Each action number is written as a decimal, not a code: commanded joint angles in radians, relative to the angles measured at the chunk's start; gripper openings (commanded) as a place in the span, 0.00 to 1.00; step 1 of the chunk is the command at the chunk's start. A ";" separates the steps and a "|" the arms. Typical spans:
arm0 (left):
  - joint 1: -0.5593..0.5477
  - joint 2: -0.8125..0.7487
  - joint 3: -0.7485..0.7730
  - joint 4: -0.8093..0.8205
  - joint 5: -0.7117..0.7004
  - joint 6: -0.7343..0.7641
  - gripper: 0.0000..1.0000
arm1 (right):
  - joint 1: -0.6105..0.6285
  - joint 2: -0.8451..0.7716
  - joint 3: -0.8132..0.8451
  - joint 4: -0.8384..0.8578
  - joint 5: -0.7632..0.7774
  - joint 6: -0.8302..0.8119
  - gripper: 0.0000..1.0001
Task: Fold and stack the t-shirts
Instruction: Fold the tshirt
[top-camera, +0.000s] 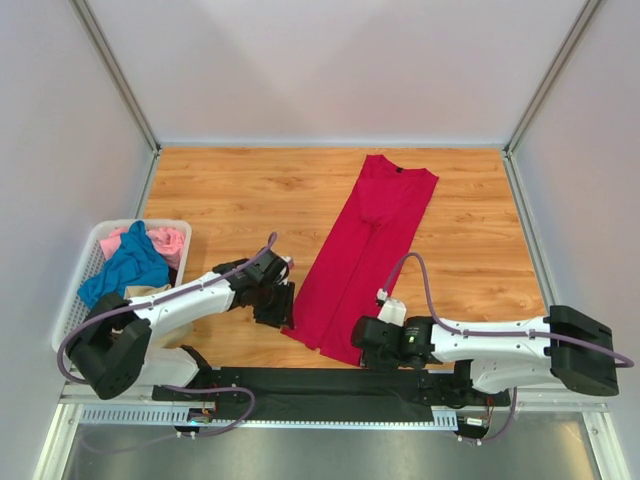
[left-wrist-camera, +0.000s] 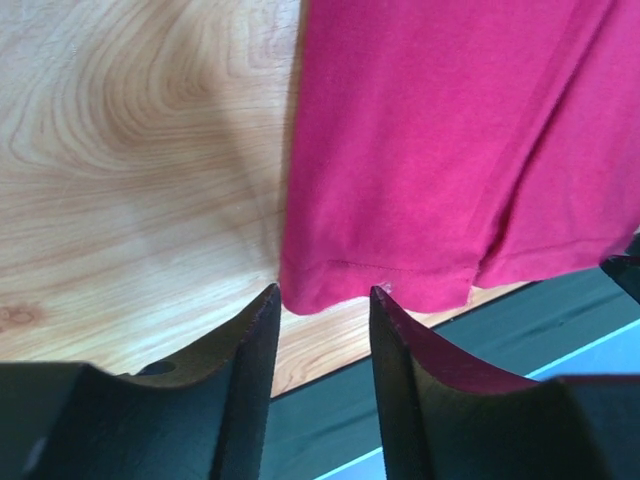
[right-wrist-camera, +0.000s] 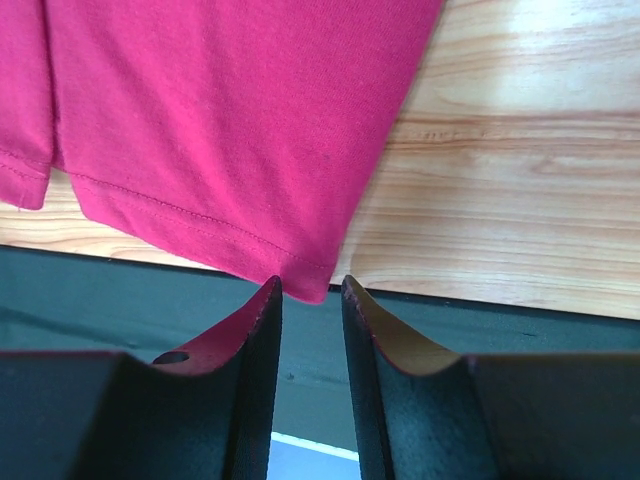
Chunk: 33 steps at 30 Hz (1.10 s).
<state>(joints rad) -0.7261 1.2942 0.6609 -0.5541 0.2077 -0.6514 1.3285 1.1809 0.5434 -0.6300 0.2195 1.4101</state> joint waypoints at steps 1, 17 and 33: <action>-0.006 0.049 -0.007 0.029 -0.001 0.007 0.47 | 0.009 0.011 0.012 0.035 0.040 0.027 0.32; -0.006 0.077 -0.007 0.039 0.002 -0.008 0.00 | 0.011 0.025 -0.013 0.026 0.044 0.039 0.03; -0.006 0.056 0.115 -0.036 0.044 -0.016 0.00 | 0.017 -0.018 0.101 -0.108 0.136 -0.051 0.00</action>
<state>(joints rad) -0.7269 1.3399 0.7177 -0.5709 0.2348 -0.6579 1.3434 1.1889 0.5915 -0.6971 0.2722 1.3926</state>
